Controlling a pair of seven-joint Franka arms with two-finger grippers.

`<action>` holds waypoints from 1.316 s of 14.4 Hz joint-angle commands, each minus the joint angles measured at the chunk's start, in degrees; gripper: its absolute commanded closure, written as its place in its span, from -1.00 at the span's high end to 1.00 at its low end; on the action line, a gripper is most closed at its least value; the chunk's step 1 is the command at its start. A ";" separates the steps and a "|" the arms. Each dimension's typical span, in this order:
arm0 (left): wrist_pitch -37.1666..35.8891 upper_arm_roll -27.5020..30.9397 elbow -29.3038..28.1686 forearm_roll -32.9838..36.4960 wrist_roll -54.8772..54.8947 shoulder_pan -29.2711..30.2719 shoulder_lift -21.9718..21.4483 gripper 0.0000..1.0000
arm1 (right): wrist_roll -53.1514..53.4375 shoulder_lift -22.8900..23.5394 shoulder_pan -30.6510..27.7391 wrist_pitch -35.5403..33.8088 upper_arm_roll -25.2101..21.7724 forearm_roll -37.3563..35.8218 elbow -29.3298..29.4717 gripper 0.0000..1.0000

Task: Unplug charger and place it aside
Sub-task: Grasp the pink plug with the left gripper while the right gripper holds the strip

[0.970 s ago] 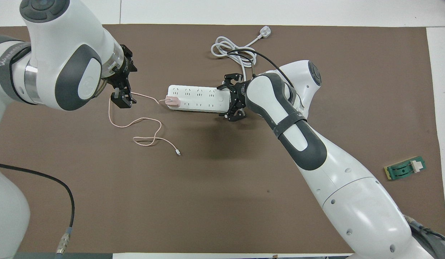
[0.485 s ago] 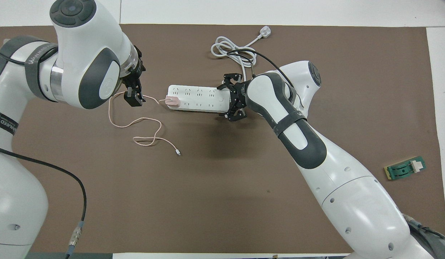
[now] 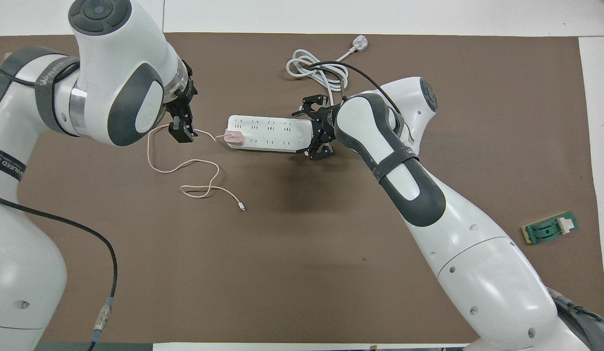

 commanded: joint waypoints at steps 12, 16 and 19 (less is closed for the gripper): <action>1.29 0.64 1.56 1.21 -2.59 -1.54 3.10 1.00 | -1.26 2.74 0.25 2.62 0.53 0.97 1.38 1.00; 1.38 0.55 1.56 1.03 -3.91 -2.24 4.41 1.00 | -1.26 2.74 0.25 2.53 0.53 2.63 1.29 0.44; 1.38 0.55 1.38 0.94 -5.31 -3.12 4.68 1.00 | -1.35 2.66 0.07 2.18 0.53 3.25 1.12 -1.00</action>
